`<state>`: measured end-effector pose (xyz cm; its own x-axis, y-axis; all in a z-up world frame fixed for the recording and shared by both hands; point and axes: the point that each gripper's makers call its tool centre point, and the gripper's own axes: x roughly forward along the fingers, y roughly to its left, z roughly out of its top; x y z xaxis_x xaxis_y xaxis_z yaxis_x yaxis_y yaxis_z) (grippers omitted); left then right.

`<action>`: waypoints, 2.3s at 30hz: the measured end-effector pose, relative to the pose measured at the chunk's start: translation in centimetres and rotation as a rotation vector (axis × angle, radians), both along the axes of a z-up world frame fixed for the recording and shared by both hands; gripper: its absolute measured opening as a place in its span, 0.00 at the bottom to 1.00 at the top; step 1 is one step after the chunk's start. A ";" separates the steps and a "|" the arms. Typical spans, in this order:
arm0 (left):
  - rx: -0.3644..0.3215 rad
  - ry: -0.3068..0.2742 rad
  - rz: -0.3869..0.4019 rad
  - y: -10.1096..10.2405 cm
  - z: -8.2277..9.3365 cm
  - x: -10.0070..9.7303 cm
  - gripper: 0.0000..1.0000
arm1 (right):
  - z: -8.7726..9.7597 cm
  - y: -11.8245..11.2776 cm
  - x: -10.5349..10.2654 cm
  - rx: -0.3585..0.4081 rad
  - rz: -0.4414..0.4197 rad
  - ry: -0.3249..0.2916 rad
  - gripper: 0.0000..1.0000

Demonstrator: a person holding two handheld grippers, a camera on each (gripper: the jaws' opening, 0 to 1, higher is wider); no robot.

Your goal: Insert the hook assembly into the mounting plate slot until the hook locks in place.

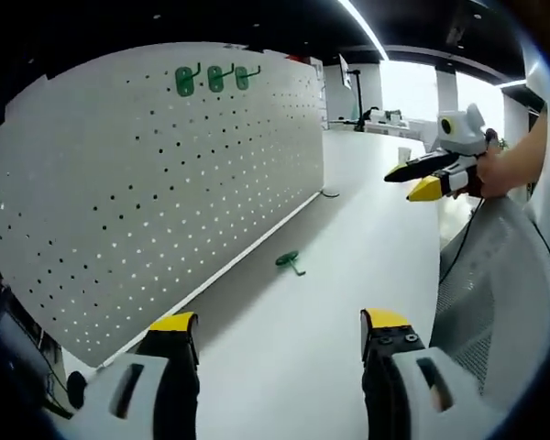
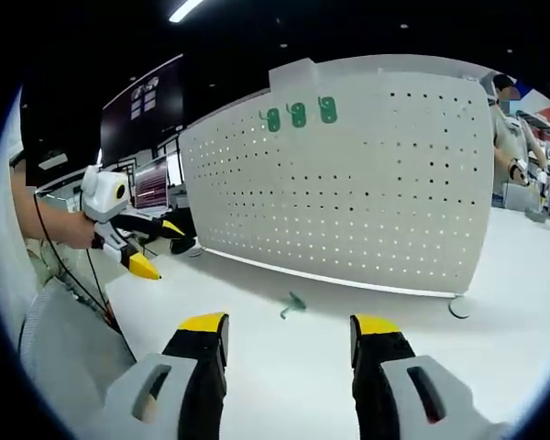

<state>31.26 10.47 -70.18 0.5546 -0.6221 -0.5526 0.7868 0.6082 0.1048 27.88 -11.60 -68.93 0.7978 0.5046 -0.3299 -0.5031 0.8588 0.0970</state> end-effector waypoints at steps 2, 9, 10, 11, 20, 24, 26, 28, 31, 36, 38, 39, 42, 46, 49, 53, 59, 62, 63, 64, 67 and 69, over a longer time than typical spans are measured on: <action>0.013 0.006 -0.022 -0.2 -0.3 0.0 0.74 | 0.0 0.0 0.0 0.000 0.000 0.002 0.52; 0.069 0.039 -0.093 -0.9 -1.5 0.1 0.74 | -0.3 0.0 -0.1 -0.006 0.000 0.014 0.52; 0.076 0.045 -0.098 -1.0 -1.7 0.1 0.74 | -0.4 0.0 -0.1 -0.008 0.000 0.017 0.52; 0.081 0.048 -0.108 -1.0 -1.7 0.1 0.74 | -0.3 0.0 -0.1 -0.008 0.000 0.016 0.52; 0.126 0.073 -0.178 -2.1 -2.3 1.2 0.73 | -0.5 -0.1 -0.1 -0.008 -0.004 0.022 0.52; 0.150 0.101 -0.204 -2.6 -2.8 1.5 0.73 | -0.6 -0.1 -0.1 -0.005 -0.005 0.027 0.52; 0.164 0.107 -0.222 -2.9 -3.1 1.8 0.73 | -0.6 -0.2 -0.1 -0.004 -0.006 0.028 0.52; 0.176 0.112 -0.236 -3.1 -3.2 2.0 0.73 | -0.6 -0.2 -0.1 -0.005 -0.006 0.027 0.52; 0.197 0.117 -0.264 -3.5 -3.5 2.3 0.72 | -0.6 -0.2 -0.1 -0.002 -0.008 0.028 0.52; 0.228 0.111 -0.317 -4.3 -4.1 2.5 0.72 | -0.6 -0.3 -0.1 0.000 -0.009 0.028 0.51; 0.237 0.115 -0.328 -4.5 -4.3 2.6 0.71 | -0.5 -0.2 -0.1 0.001 -0.008 0.028 0.51; 0.241 0.113 -0.336 -4.6 -4.4 2.7 0.71 | -0.6 -0.2 -0.1 0.001 -0.007 0.030 0.51; 0.260 0.115 -0.357 -4.9 -4.8 2.8 0.71 | -0.7 -0.1 -0.2 -0.001 -0.003 0.032 0.51; 0.278 0.119 -0.385 -5.3 -5.2 3.2 0.71 | -0.7 -0.1 -0.2 -0.003 -0.002 0.033 0.51; 0.294 0.108 -0.415 -5.6 -5.4 3.4 0.69 | -0.7 -0.2 -0.1 -0.002 -0.007 0.035 0.51; 0.309 0.106 -0.443 -6.1 -5.7 3.7 0.69 | -0.8 -0.3 -0.1 -0.002 -0.010 0.036 0.50; 0.340 0.099 -0.492 -6.9 -6.1 4.5 0.68 | -0.8 -0.4 0.0 -0.001 -0.015 0.037 0.50; 0.367 0.094 -0.528 -7.2 -6.4 4.8 0.68 | -0.7 -0.5 0.0 0.003 -0.021 0.037 0.50; 0.374 0.094 -0.533 -7.3 -6.5 5.0 0.68 | -0.7 -0.6 0.0 0.005 -0.022 0.038 0.50; 0.378 0.093 -0.539 -7.4 -6.6 5.2 0.68 | -0.7 -0.6 0.0 0.006 -0.023 0.037 0.50; 0.396 0.088 -0.562 -7.8 -6.7 5.6 0.68 | -0.7 -0.6 0.0 0.007 -0.026 0.038 0.50; 0.416 0.077 -0.582 -8.0 -6.8 6.0 0.67 | -0.8 -0.7 0.1 0.008 -0.026 0.041 0.50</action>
<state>37.30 2.52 -76.97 0.1471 -0.5341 -0.8325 0.9858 0.0101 0.1677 27.94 -12.27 -69.76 0.7966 0.4868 -0.3585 -0.4762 0.8705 0.1241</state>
